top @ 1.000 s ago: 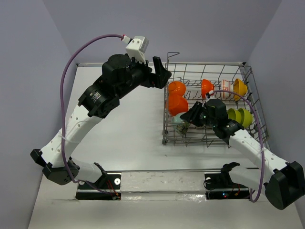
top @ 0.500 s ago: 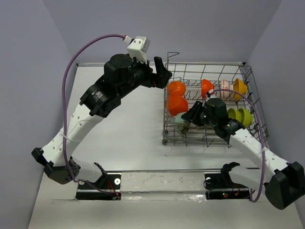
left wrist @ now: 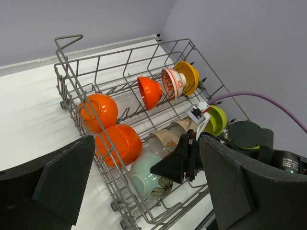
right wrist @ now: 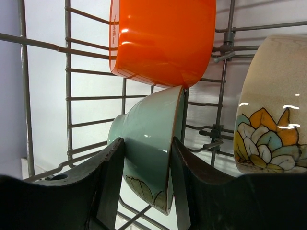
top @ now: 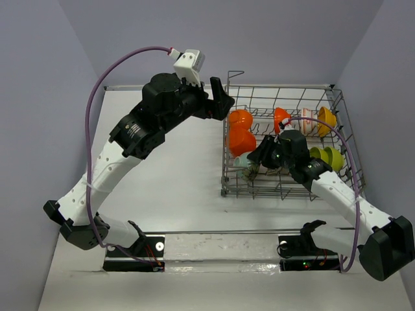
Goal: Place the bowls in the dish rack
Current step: Turn the bowl upside down over the dish rack.
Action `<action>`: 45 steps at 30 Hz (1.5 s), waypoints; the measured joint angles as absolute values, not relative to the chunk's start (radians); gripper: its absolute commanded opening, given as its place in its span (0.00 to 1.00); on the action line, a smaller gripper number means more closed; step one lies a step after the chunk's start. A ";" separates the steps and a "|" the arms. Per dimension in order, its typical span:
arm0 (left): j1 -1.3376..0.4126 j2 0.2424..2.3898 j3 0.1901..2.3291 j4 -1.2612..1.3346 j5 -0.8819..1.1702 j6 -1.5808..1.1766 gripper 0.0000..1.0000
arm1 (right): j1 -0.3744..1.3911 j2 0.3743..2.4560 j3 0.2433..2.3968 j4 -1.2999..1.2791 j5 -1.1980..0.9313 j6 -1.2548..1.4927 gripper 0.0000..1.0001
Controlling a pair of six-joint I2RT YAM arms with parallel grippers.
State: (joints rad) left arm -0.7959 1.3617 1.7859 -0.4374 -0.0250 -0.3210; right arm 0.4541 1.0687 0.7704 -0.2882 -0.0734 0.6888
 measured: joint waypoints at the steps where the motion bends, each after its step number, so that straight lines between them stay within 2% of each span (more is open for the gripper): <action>1: -0.796 1.363 1.786 -0.437 -0.024 -0.321 0.99 | 0.454 1.071 0.772 -0.289 -0.073 0.686 0.45; 23: -0.796 1.393 1.786 -0.437 -0.015 -0.324 0.99 | 0.454 1.080 0.796 -0.318 -0.048 0.621 0.47; 30: -0.796 1.394 1.786 -0.437 -0.014 -0.324 0.99 | 0.451 1.083 0.798 -0.360 -0.019 0.565 0.53; 45: -0.796 1.395 1.786 -0.437 -0.012 -0.324 0.99 | 0.451 1.095 0.798 -0.442 -0.006 0.500 0.53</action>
State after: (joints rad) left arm -0.7963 1.3949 1.7863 -0.4366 -0.0120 -0.3241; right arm 0.4511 1.0946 0.7982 -0.4416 -0.0055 0.4999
